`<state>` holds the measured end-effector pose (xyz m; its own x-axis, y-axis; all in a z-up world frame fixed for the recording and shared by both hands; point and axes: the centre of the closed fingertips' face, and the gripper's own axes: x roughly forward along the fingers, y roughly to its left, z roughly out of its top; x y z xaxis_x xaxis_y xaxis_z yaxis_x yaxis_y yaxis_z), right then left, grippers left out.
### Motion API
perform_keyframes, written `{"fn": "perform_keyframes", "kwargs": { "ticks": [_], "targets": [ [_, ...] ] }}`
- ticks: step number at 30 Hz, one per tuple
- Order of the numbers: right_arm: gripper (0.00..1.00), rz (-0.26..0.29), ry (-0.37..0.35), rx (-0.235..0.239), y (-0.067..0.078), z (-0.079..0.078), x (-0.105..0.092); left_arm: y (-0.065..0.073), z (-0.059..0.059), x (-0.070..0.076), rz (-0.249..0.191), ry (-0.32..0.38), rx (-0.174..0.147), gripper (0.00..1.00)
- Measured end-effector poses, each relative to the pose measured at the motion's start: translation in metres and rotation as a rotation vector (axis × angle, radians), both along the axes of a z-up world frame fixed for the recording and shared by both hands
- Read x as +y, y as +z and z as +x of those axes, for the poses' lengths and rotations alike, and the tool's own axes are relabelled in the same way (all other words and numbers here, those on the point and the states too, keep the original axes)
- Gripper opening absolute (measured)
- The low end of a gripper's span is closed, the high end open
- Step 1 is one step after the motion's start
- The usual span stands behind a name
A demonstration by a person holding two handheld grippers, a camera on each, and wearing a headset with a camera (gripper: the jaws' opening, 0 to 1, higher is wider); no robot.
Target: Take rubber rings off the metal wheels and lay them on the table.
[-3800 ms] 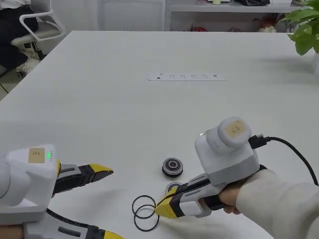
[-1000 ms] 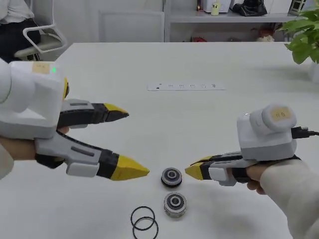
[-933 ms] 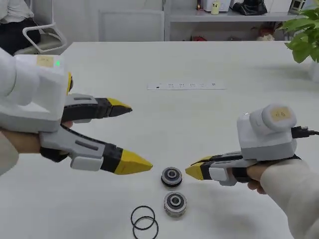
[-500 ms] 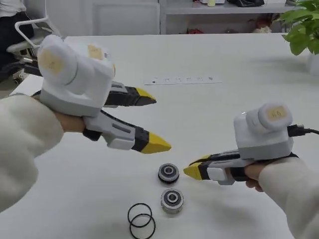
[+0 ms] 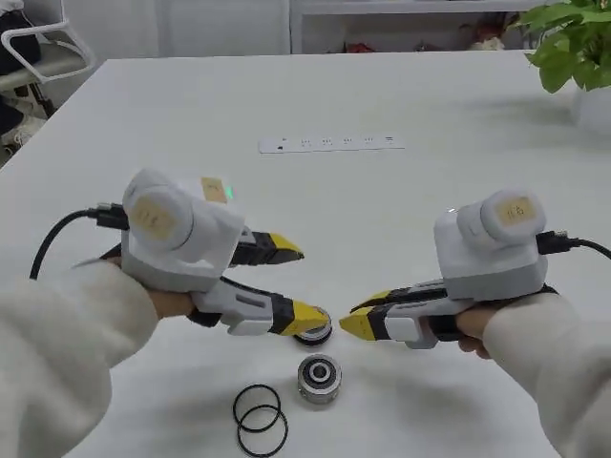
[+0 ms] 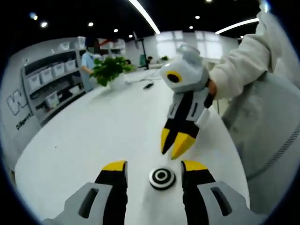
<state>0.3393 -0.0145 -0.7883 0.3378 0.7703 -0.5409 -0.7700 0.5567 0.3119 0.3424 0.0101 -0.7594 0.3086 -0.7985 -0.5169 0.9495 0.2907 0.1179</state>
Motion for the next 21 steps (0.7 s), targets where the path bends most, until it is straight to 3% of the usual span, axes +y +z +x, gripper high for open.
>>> {"fn": "perform_keyframes", "kwargs": {
  "ticks": [3, 7, 13, 21],
  "targets": [
    [0.11, 0.0, 0.001, -0.003, 0.0, 0.0, 0.0, -0.008, -0.001, 0.004, 0.004, 0.011, 0.022, 0.4],
    [0.11, -0.003, 0.007, -0.001, -0.001, -0.001, 0.001, -0.007, 0.0, 0.001, -0.034, 0.036, 0.037, 0.38],
    [0.1, -0.014, 0.018, -0.002, -0.004, -0.003, 0.002, -0.018, 0.0, 0.0, -0.003, 0.031, 0.036, 0.24],
    [0.1, -0.023, 0.031, -0.016, -0.005, -0.004, 0.004, -0.026, 0.0, -0.002, -0.003, 0.04, 0.062, 0.17]
  ]
}}
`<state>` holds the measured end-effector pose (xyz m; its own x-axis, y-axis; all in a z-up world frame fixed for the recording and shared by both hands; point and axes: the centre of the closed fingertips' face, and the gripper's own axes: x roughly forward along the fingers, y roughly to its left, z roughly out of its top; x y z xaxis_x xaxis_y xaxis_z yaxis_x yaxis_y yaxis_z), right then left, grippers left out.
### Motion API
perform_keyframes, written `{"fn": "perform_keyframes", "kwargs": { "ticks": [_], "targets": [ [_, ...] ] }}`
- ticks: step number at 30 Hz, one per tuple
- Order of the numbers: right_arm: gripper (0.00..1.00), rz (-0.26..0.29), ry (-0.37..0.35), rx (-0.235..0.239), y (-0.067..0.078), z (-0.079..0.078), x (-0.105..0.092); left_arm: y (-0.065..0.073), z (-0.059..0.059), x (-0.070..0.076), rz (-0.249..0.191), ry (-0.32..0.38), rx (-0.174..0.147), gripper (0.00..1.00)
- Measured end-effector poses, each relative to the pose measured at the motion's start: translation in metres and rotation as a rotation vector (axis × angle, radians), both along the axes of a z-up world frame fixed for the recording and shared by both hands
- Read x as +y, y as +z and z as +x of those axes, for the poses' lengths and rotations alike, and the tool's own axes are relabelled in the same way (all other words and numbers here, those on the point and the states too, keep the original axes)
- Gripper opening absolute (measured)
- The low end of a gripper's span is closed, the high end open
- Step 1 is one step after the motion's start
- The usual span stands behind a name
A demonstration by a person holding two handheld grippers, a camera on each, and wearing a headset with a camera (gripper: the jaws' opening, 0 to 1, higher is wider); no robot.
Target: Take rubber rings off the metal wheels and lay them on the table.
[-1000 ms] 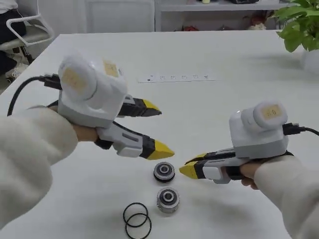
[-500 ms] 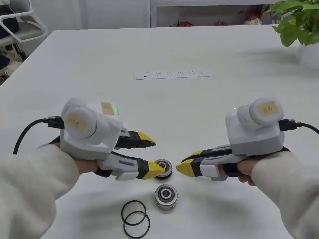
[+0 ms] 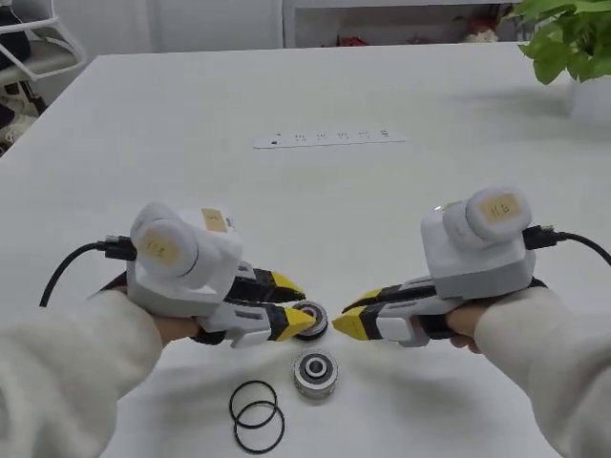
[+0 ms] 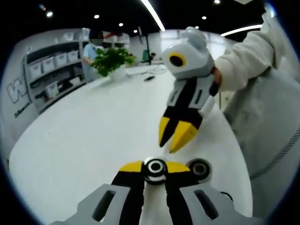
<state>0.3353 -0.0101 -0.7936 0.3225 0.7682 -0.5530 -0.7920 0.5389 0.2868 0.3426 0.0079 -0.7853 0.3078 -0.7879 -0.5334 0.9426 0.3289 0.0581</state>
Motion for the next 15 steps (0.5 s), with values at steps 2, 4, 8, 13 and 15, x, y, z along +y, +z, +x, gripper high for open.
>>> {"fn": "perform_keyframes", "kwargs": {
  "ticks": [2, 4, 8, 13, 15],
  "targets": [
    [0.11, -0.004, 0.012, -0.005, -0.002, -0.001, 0.002, -0.002, -0.002, -0.002, -0.025, 0.01, 0.043, 0.15],
    [0.11, -0.019, 0.027, -0.017, -0.005, -0.003, 0.003, -0.006, -0.005, -0.001, -0.02, 0.009, 0.061, 0.13],
    [0.12, -0.029, 0.034, -0.034, -0.005, -0.002, 0.004, -0.001, -0.004, -0.001, -0.03, 0.021, 0.045, 0.11],
    [0.14, -0.038, 0.043, -0.036, -0.009, -0.004, 0.006, 0.0, -0.006, -0.001, -0.019, 0.015, 0.027, 0.11],
    [0.14, -0.046, 0.051, -0.038, -0.011, -0.006, 0.007, 0.0, -0.006, -0.001, -0.013, 0.013, 0.02, 0.11]
  ]
}}
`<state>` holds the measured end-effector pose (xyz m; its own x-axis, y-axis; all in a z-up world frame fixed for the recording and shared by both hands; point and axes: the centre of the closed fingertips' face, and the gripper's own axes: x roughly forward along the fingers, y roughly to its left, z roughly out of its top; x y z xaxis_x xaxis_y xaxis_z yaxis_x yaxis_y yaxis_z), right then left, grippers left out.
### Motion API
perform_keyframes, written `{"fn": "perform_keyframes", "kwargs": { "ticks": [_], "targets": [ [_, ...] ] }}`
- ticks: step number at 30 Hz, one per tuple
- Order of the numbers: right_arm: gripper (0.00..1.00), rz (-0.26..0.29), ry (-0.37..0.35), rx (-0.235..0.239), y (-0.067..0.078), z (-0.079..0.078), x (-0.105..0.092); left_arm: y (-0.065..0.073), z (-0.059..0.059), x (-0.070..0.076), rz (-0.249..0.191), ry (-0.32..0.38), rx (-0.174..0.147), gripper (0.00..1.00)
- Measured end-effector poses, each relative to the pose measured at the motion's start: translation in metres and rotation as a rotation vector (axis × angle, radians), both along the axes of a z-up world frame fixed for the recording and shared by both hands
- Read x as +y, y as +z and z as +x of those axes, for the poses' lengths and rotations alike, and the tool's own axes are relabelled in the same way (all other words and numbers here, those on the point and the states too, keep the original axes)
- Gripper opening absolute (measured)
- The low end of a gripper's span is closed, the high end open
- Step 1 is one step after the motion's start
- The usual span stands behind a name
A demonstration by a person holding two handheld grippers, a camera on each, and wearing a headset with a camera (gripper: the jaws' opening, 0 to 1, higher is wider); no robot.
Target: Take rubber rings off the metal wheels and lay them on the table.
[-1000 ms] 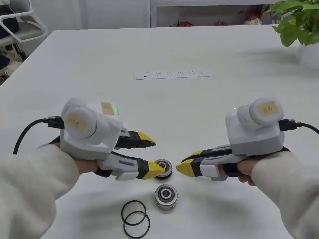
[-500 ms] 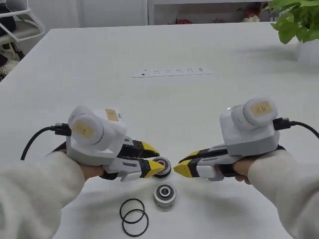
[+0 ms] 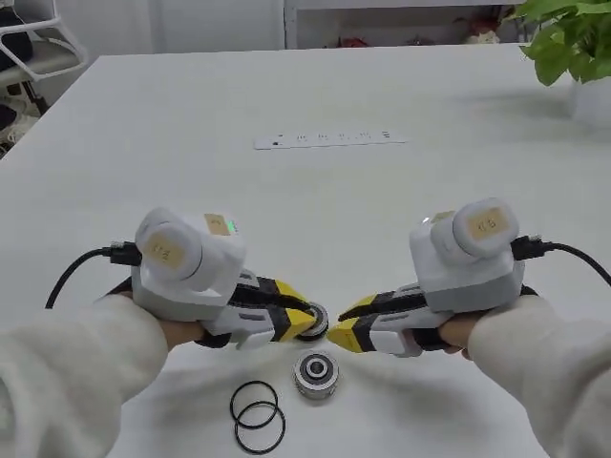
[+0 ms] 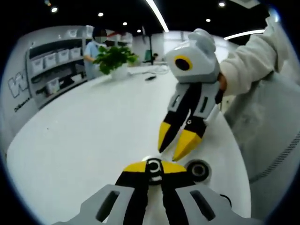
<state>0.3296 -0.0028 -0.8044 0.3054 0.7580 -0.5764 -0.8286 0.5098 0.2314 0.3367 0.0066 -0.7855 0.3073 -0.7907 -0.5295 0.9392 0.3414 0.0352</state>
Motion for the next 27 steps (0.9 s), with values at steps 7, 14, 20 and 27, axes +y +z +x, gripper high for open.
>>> {"fn": "perform_keyframes", "kwargs": {
  "ticks": [7, 14, 20, 27],
  "targets": [
    [0.15, -0.002, 0.003, -0.003, 0.0009, 0.0005, 0.0004, -0.0008, 0.0019, 0.0001, 0.01, -0.006, -0.014, 0.11],
    [0.15, 0.002, 0.0, -0.001, 0.0013, 0.0009, 0.0003, -0.0014, 0.0046, 0.0016, 0.001, 0.014, 0.005, 0.16],
    [0.15, 0.001, 0.002, -0.001, 0.0008, 0.0002, 0.0006, -0.0053, 0.0019, 0.0018, -0.004, 0.011, 0.031, 0.18],
    [0.13, -0.003, 0.015, -0.009, 0.0, -0.0012, 0.002, -0.0063, 0.0008, -0.0003, -0.009, 0.01, 0.037, 0.14]
  ]
}}
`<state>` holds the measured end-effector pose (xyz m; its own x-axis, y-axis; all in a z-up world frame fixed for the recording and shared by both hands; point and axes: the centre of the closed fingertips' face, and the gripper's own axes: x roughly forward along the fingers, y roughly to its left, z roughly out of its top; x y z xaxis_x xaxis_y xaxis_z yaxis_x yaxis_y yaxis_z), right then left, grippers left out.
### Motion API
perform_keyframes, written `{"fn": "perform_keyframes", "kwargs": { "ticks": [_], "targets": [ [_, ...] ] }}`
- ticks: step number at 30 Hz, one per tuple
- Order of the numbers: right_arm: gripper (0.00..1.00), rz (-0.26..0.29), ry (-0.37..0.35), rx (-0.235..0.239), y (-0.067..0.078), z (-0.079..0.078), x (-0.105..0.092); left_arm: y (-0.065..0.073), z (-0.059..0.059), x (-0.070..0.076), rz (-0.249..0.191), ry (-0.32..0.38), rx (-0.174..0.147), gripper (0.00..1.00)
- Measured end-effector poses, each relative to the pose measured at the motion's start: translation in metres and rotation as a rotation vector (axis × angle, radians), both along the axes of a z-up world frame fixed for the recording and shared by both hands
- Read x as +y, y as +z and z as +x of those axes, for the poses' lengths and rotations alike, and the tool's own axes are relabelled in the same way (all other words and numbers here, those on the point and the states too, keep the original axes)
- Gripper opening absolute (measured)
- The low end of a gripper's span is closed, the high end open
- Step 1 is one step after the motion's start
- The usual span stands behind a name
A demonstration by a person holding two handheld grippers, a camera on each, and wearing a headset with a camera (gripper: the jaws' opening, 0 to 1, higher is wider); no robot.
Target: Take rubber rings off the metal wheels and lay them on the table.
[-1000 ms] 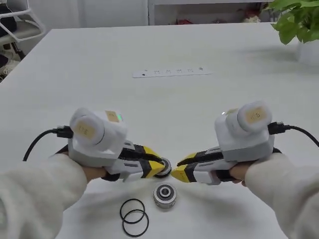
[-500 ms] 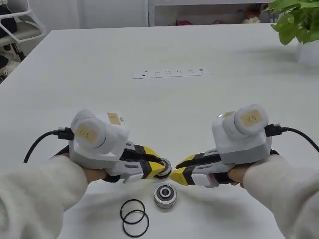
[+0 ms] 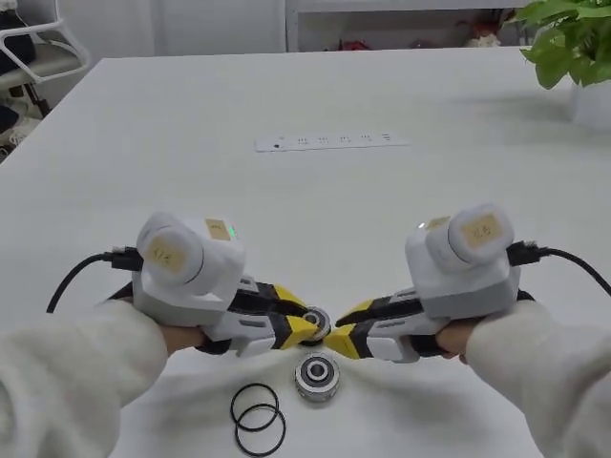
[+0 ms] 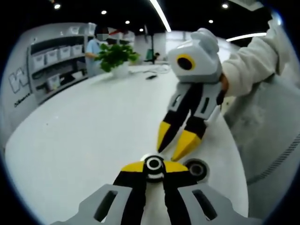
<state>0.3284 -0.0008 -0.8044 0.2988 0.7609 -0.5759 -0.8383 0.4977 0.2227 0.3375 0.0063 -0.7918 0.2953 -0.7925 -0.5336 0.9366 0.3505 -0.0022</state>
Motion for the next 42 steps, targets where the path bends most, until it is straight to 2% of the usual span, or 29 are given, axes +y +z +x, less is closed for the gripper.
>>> {"fn": "perform_keyframes", "kwargs": {
  "ticks": [10, 23, 26, 28, 32, 40, 42],
  "targets": [
    [0.14, -0.027, 0.031, -0.028, -0.004, -0.002, 0.001, -0.001, -0.004, -0.003, -0.002, -0.01, 0.002, 0.14],
    [0.03, -0.055, 0.042, -0.046, -0.004, -0.002, 0.0, -0.001, -0.004, -0.003, -0.002, 0.002, 0.004, 0.14],
    [0.0, -0.075, 0.017, -0.073, -0.003, 0.005, -0.004, -0.001, -0.004, -0.002, -0.004, 0.006, 0.005, 0.14],
    [0.0, -0.068, 0.003, -0.052, -0.004, 0.004, -0.003, -0.001, -0.004, -0.002, -0.003, 0.005, 0.002, 0.14],
    [0.0, -0.063, -0.026, -0.038, -0.003, 0.006, -0.006, -0.001, -0.004, -0.002, 0.006, -0.001, -0.013, 0.14],
    [0.0, 0.022, -0.111, 0.034, 0.005, 0.012, -0.008, -0.001, -0.003, -0.002, 0.011, -0.005, -0.022, 0.14],
    [0.0, 0.052, -0.139, 0.066, 0.007, 0.013, -0.007, -0.001, -0.003, -0.002, 0.011, -0.005, -0.023, 0.14]
  ]
}}
